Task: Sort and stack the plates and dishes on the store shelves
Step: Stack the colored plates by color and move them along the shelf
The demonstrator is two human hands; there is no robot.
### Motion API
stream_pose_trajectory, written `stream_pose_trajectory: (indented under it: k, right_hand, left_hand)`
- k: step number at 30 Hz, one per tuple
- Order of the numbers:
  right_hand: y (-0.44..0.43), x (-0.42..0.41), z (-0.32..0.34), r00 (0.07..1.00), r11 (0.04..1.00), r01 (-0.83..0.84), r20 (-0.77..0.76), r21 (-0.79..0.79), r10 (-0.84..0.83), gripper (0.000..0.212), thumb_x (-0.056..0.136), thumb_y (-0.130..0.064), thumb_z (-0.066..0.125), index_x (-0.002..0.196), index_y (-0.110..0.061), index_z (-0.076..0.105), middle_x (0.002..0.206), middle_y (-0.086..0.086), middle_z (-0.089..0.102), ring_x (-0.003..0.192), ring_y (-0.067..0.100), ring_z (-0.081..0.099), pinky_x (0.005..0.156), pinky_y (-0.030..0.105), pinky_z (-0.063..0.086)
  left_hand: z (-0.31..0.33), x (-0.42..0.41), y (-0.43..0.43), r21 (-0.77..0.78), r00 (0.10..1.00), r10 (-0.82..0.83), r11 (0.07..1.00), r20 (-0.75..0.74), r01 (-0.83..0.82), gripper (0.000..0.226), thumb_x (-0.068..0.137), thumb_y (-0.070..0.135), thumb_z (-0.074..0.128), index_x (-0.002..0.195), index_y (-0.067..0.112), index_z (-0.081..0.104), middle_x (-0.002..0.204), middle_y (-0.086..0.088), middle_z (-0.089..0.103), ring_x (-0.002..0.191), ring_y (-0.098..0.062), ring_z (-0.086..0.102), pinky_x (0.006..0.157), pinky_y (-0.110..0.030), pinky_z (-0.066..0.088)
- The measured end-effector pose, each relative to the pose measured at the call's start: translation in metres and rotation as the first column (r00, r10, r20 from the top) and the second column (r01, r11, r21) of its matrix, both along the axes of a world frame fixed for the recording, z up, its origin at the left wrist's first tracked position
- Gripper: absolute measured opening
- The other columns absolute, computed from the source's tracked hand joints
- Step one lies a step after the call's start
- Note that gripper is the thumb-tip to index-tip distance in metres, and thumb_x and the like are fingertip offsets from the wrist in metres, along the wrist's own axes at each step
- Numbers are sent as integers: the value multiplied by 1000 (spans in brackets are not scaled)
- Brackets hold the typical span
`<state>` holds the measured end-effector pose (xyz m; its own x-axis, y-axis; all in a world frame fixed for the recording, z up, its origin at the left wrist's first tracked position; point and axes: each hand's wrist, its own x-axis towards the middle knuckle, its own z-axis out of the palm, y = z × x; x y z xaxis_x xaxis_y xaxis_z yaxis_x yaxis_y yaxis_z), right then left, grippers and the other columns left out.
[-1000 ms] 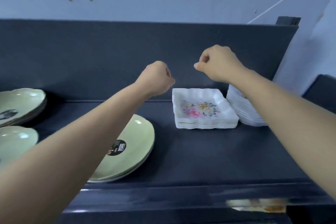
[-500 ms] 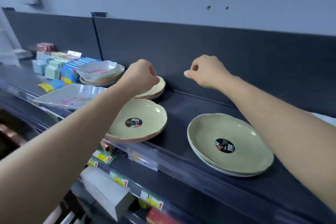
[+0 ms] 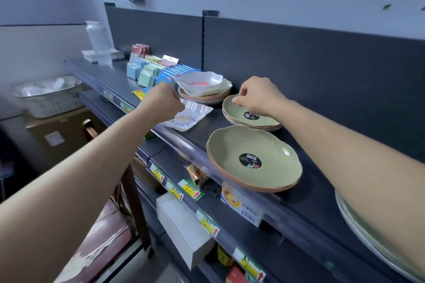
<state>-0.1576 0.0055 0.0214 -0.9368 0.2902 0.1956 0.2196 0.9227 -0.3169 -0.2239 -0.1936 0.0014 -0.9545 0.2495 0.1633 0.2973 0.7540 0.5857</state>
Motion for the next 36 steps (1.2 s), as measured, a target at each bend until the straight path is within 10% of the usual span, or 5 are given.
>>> stream_pose_trajectory:
  k: [7, 13, 21, 26, 36]
  right_hand:
    - [-30, -46, -17, 997, 1000, -14, 78, -16, 16, 25, 87, -27, 60, 99, -7, 67, 102, 8, 64, 93, 29, 60, 68, 28, 41]
    - [-61, -74, -31, 973, 986, 47, 229, -159, -9, 28, 91, -16, 54, 68, -2, 56, 60, 12, 60, 52, 23, 56, 54, 24, 48]
    - [-73, -110, -55, 815, 941, 241, 576, -237, -64, 28, 99, -22, 47, 115, 1, 48, 32, 7, 56, 27, 14, 49, 46, 22, 45]
    - [-76, -116, -63, 852, 848, 303, 522, -435, -36, 19, 97, 1, 44, 78, 0, 46, 26, 8, 49, 16, 11, 44, 24, 10, 31]
    - [-70, -96, -34, 898, 735, 325, 438, -595, -42, 21, 95, 6, 41, 75, 6, 47, 30, 10, 52, 18, 5, 42, 25, 8, 30]
  left_hand:
    - [-11, -36, -35, -14, 998, 67, 998, 8, -67, 2, 85, 7, 60, 84, 7, 58, 77, -17, 55, 68, -27, 53, 79, -41, 55]
    - [-18, -56, -50, -14, 997, 71, 997, 22, -71, 5, 85, 8, 61, 84, 8, 57, 79, -15, 54, 69, -24, 51, 77, -41, 55]
    - [-20, -68, -63, 7, 999, 33, 999, 28, -34, 3, 85, 9, 61, 83, 7, 63, 76, -14, 54, 67, -22, 50, 68, -35, 51]
    - [-18, -70, -65, 15, 999, 18, 1000, 33, -19, 10, 85, 11, 61, 88, 1, 63, 80, -15, 58, 69, -24, 52, 73, -37, 52]
    - [-3, -55, -57, 82, 1000, 4, 997, -4, -4, 16, 86, 14, 61, 94, 0, 65, 97, -21, 70, 86, -33, 66, 86, -43, 56]
